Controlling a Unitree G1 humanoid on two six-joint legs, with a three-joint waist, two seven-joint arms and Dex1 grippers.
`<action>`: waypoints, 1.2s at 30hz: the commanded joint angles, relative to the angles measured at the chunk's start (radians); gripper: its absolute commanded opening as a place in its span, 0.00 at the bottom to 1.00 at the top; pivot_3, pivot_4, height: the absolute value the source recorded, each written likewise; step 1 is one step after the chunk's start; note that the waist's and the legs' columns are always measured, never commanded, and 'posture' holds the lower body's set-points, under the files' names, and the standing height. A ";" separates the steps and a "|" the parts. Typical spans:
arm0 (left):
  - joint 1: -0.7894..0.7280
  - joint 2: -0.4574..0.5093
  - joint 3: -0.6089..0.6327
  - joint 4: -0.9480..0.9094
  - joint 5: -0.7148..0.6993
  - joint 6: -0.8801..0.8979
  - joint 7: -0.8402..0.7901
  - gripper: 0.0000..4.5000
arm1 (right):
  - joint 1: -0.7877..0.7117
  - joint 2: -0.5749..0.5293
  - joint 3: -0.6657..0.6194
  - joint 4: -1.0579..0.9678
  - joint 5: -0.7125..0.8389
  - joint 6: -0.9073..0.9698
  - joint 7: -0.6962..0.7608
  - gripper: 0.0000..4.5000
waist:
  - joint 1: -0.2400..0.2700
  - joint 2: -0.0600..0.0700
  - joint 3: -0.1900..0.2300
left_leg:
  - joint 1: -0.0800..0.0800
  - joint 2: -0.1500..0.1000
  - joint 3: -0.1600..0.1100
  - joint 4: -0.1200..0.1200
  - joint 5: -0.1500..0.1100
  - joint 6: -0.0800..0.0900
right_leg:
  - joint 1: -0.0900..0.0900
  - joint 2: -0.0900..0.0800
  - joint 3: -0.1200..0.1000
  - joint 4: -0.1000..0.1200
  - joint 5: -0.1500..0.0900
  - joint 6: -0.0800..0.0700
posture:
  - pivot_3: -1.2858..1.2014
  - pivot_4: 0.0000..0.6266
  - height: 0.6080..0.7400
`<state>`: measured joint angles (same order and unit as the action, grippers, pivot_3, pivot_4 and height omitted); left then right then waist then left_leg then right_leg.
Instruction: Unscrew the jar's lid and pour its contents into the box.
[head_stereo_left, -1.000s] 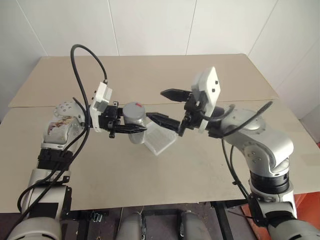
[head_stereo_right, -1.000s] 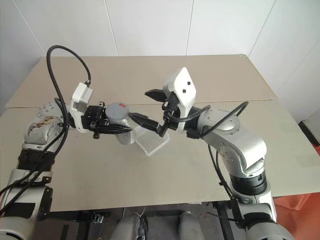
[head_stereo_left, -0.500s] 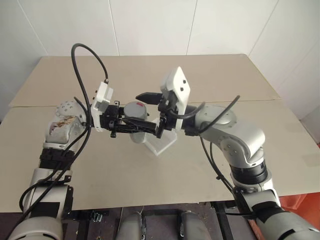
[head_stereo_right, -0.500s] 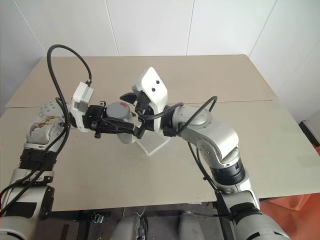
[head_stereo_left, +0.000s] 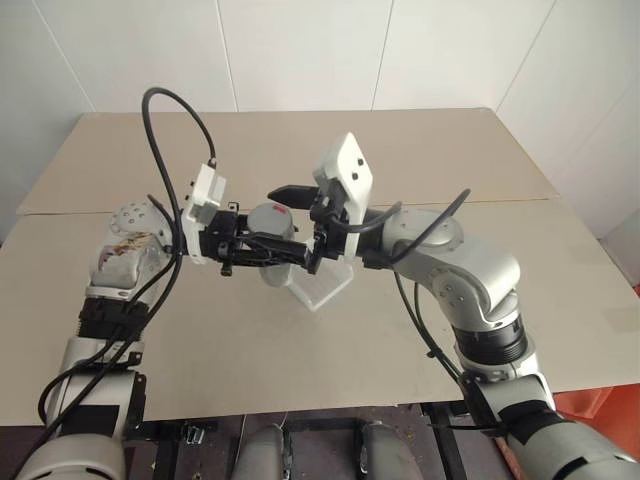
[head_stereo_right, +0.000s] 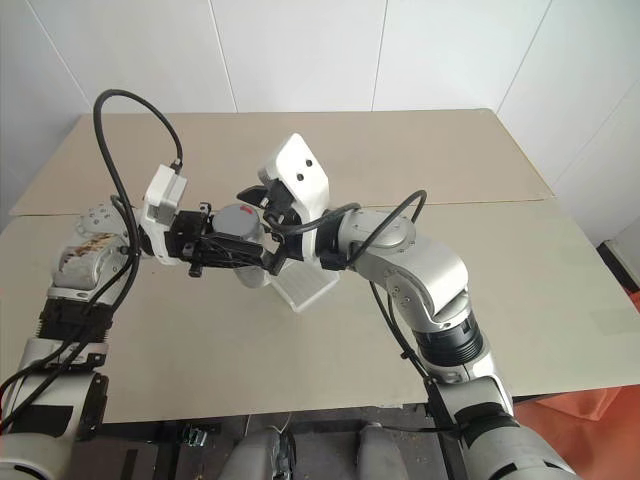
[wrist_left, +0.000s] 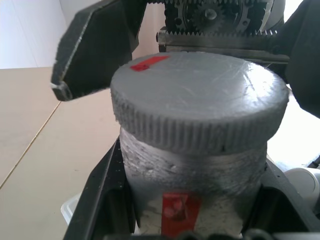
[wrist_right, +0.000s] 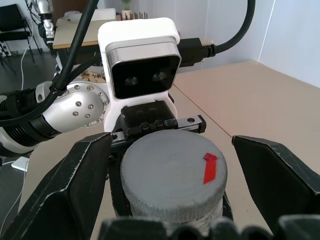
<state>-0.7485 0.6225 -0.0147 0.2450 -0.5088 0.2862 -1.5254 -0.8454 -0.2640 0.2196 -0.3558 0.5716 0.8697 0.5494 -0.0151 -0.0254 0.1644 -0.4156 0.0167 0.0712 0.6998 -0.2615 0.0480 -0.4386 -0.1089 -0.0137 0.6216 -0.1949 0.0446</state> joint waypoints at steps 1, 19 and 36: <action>-0.012 0.012 0.015 -0.032 -0.006 -0.010 -0.006 0.45 | -0.014 -0.004 -0.025 -0.019 -0.003 -0.011 0.002 1.00 | 0.000 0.000 0.000 | 0.000 0.000 0.000 0.000 0.000 0.000 | 0.000 0.000 0.000 0.000 0.000 0.000 | 0.52 0.24 1.00; -0.009 0.026 0.017 -0.033 -0.008 -0.007 -0.013 0.45 | 0.039 -0.100 -0.082 -0.061 0.019 0.004 0.013 1.00 | 0.000 0.000 0.000 | 0.000 0.000 0.000 0.000 0.000 0.000 | 0.000 0.000 0.000 0.000 0.000 0.000 | 0.52 0.24 1.00; -0.019 0.028 0.011 -0.025 -0.008 -0.008 -0.020 0.45 | 0.072 -0.148 -0.123 -0.083 0.041 -0.004 0.007 1.00 | 0.001 0.000 0.000 | 0.000 0.000 0.000 0.000 0.000 0.000 | 0.000 0.000 0.000 0.000 0.000 0.000 | 0.52 0.24 1.00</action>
<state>-0.7486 0.6434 -0.0127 0.2477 -0.5080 0.2868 -1.5249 -0.7715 -0.4064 0.1400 -0.4148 0.6137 0.8770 0.5680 -0.0141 -0.0254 0.1644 -0.4156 0.0167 0.0712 0.6998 -0.2616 0.0481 -0.4386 -0.1089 -0.0135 0.6214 -0.1949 0.0446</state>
